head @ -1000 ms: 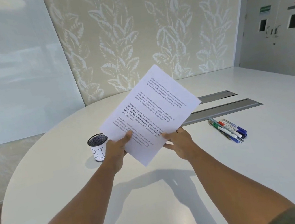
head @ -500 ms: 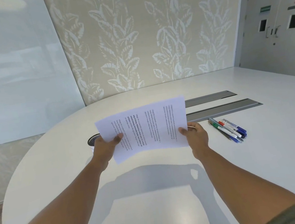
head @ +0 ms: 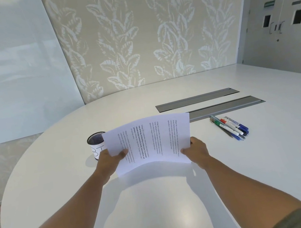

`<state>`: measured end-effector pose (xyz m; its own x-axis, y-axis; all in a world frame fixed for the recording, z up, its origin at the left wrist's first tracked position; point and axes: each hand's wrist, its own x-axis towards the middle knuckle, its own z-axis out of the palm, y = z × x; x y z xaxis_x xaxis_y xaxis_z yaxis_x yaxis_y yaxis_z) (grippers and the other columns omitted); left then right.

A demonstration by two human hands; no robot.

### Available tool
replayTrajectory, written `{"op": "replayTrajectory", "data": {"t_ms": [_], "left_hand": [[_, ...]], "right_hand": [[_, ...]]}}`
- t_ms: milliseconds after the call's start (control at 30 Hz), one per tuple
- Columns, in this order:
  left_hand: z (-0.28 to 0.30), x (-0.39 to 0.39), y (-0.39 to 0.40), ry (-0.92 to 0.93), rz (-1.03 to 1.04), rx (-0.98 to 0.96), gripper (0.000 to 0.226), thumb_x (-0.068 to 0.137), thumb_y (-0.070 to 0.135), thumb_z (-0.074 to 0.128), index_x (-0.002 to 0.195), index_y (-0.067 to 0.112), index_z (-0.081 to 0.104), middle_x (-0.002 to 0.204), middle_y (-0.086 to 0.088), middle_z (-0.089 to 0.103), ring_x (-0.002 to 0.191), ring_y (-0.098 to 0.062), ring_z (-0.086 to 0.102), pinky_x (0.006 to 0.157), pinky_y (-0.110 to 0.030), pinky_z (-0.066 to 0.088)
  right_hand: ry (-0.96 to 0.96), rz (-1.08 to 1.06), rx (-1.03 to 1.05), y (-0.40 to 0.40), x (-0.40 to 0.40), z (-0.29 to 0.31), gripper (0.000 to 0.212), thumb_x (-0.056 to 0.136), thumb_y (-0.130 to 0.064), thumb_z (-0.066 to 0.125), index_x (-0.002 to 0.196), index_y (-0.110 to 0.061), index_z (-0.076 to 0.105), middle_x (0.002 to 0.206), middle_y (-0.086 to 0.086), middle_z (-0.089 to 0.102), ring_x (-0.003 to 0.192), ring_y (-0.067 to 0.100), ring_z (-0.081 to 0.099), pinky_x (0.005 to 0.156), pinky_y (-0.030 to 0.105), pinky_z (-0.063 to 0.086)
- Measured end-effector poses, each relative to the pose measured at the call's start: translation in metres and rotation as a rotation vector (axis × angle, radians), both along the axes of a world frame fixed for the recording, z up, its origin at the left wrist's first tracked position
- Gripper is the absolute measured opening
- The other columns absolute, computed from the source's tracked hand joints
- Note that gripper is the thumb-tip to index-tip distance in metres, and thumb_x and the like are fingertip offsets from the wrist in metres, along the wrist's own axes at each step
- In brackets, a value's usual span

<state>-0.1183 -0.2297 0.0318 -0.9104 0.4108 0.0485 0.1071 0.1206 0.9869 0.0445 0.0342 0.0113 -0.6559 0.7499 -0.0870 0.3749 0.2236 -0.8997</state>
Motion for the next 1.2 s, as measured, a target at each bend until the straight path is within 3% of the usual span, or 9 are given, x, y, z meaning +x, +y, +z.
{"op": "replayTrajectory", "data": {"t_ms": [100,333,467,533,633,767,967,1100,1200], "left_hand": [[-0.006,0.002,0.0,-0.008,0.014,-0.04,0.023,0.085,0.018,0.078,0.106,0.019,0.07,0.097,0.009,0.073,0.096,-0.018,0.068,0.075,-0.025,0.049],[0.013,-0.001,0.006,0.023,0.031,0.046,0.026,0.088,0.02,0.074,0.114,0.016,0.069,0.104,0.005,0.074,0.097,-0.017,0.068,0.084,-0.032,0.051],[0.004,0.003,0.0,0.004,0.008,-0.015,0.028,0.086,0.016,0.076,0.113,0.015,0.068,0.104,0.004,0.073,0.094,-0.014,0.067,0.076,-0.025,0.05],[-0.009,0.006,-0.005,0.006,-0.028,-0.121,0.033,0.085,0.011,0.076,0.117,0.014,0.067,0.108,0.001,0.071,0.096,-0.016,0.066,0.085,-0.03,0.05],[-0.023,0.009,-0.012,-0.002,-0.055,-0.197,0.036,0.087,0.007,0.074,0.122,0.011,0.066,0.117,-0.004,0.07,0.108,-0.025,0.063,0.097,-0.041,0.049],[-0.023,0.009,-0.013,-0.024,-0.049,-0.189,0.04,0.089,0.007,0.071,0.128,0.01,0.064,0.123,-0.005,0.069,0.115,-0.027,0.061,0.104,-0.045,0.046],[-0.014,0.009,-0.009,-0.01,-0.025,-0.125,0.043,0.088,0.008,0.073,0.129,0.013,0.06,0.119,-0.001,0.069,0.109,-0.023,0.064,0.096,-0.037,0.049],[-0.011,0.001,-0.011,-0.07,0.008,-0.076,0.029,0.087,0.01,0.074,0.115,0.013,0.069,0.115,-0.005,0.073,0.105,-0.024,0.069,0.09,-0.04,0.055],[-0.002,-0.003,-0.01,-0.073,0.108,-0.018,0.027,0.087,0.013,0.074,0.113,0.011,0.066,0.115,-0.011,0.072,0.1,-0.026,0.069,0.089,-0.041,0.055]], "right_hand": [[-0.054,-0.002,0.047,0.0,0.002,-0.004,0.024,0.078,-0.008,0.053,0.101,-0.013,0.061,0.096,0.004,0.066,0.091,0.029,0.066,0.077,0.041,0.057],[0.034,-0.013,0.086,0.002,-0.004,0.013,0.018,0.079,-0.011,0.055,0.096,-0.014,0.059,0.091,0.0,0.065,0.073,0.021,0.061,0.061,0.032,0.051],[-0.035,0.016,0.062,-0.001,0.0,0.006,0.024,0.076,-0.007,0.056,0.099,-0.012,0.06,0.094,0.003,0.065,0.082,0.025,0.064,0.069,0.036,0.056],[-0.065,0.028,0.045,-0.003,0.004,-0.002,0.027,0.075,-0.006,0.057,0.102,-0.012,0.061,0.097,0.004,0.065,0.09,0.028,0.066,0.076,0.04,0.058],[-0.063,0.025,0.036,-0.005,0.007,-0.009,0.025,0.076,-0.007,0.055,0.1,-0.011,0.061,0.097,0.006,0.066,0.092,0.03,0.066,0.07,0.035,0.054],[-0.049,0.031,0.035,-0.005,0.006,-0.009,0.026,0.078,-0.007,0.05,0.1,-0.01,0.061,0.097,0.007,0.066,0.086,0.028,0.063,0.066,0.029,0.047],[0.062,-0.03,0.023,-0.005,0.002,-0.006,0.014,0.08,-0.007,0.047,0.092,-0.002,0.055,0.081,0.004,0.056,0.068,0.02,0.047,0.055,0.027,0.037],[0.204,-0.052,0.0,-0.003,0.002,0.006,0.009,0.085,-0.008,0.05,0.086,-0.011,0.058,0.082,0.0,0.062,0.067,0.016,0.051,0.053,0.024,0.04],[0.255,-0.04,0.01,0.0,0.0,0.018,0.017,0.086,-0.005,0.048,0.081,-0.018,0.057,0.084,0.0,0.063,0.067,0.014,0.052,0.052,0.022,0.041]]}}
